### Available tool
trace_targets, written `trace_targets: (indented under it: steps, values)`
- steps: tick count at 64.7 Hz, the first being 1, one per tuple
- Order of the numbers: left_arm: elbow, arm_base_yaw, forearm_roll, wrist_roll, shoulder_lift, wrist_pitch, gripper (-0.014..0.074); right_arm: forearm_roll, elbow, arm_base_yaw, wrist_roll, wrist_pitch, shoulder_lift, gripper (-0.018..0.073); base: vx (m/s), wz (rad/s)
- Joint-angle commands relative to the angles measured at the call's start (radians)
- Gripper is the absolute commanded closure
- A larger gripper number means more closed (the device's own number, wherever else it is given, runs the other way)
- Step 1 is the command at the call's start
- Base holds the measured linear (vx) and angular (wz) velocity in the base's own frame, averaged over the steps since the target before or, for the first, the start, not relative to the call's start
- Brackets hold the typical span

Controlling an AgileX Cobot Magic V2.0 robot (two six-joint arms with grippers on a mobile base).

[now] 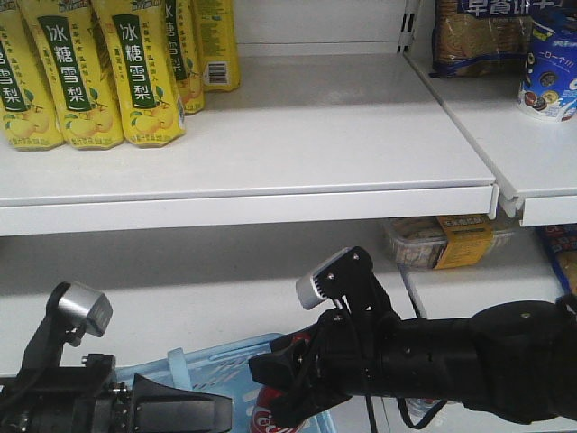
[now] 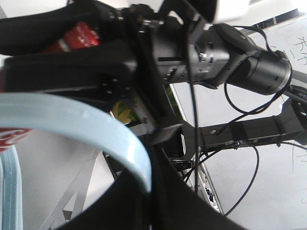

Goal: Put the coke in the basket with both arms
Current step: 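Lower the bottle into the basket and open the right gripper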

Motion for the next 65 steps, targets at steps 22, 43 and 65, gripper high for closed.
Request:
trace_targets:
  steps: [22, 43, 65]
  values:
    - [-0.022, -0.006, -0.074, 0.006, -0.022, -0.219, 0.0603, 0.090, -0.035, 0.000, -0.010, 0.075, 0.033, 0.0389, 0.00, 0.00]
    - [-0.022, -0.006, -0.074, 0.006, -0.022, -0.219, 0.0603, 0.090, -0.035, -0.003, -0.024, 0.082, 0.033, 0.0083, 0.00, 0.00]
    - [-0.022, -0.006, -0.074, 0.006, -0.022, -0.219, 0.0603, -0.004, -0.027, -0.003, 0.049, 0.028, -0.049, 0.0231, 0.00, 0.00]
